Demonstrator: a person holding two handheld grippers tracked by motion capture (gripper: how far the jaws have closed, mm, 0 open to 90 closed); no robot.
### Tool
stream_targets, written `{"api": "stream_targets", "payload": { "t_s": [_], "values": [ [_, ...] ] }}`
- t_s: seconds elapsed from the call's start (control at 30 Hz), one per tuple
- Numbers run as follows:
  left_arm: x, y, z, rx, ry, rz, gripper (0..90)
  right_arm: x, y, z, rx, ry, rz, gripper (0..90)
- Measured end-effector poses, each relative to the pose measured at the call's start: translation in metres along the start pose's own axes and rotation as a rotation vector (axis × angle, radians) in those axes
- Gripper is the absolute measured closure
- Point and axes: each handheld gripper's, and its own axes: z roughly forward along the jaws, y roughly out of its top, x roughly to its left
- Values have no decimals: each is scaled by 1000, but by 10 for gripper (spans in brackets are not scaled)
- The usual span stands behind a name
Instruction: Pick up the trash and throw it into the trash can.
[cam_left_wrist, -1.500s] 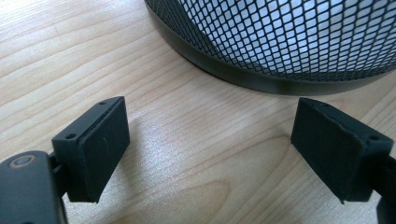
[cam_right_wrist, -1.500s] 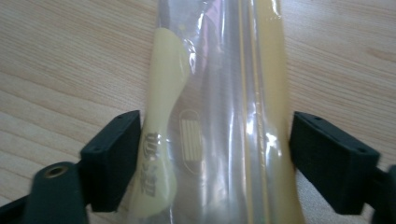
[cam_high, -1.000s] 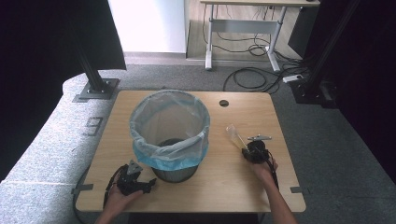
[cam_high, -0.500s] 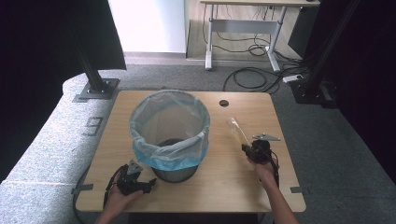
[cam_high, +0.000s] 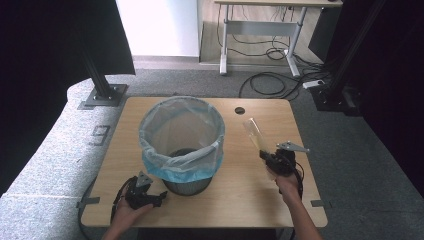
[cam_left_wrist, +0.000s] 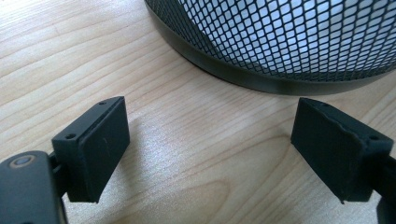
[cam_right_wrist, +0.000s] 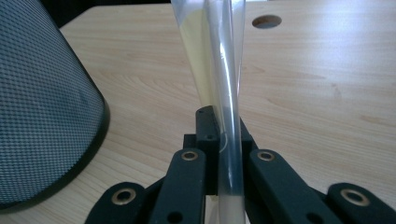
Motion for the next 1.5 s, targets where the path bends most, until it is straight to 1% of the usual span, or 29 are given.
{"api": "stream_targets", "payload": {
  "t_s": [0.1,0.27,0.4,0.47,0.67,0.83,1.23,1.5],
  "values": [
    [0,0,0,0,0,0,114,0,3,-5,-19,7,4,874],
    [0,0,0,2,-2,1,114,2,7,-11,-36,17,-4,874],
    [0,0,0,2,-2,1,114,3,11,-16,-63,15,-8,874],
    [0,0,0,2,-2,1,114,4,13,-19,-73,22,-9,874],
    [0,0,0,2,-3,2,113,11,20,-28,-107,42,-23,874],
    [0,0,0,2,-3,2,114,19,27,-34,-130,39,-53,874],
    [0,0,0,2,-4,2,114,32,36,-45,-178,67,-74,874],
    [0,1,0,2,-5,3,113,39,42,-50,-197,89,-87,874]
  ]
}}
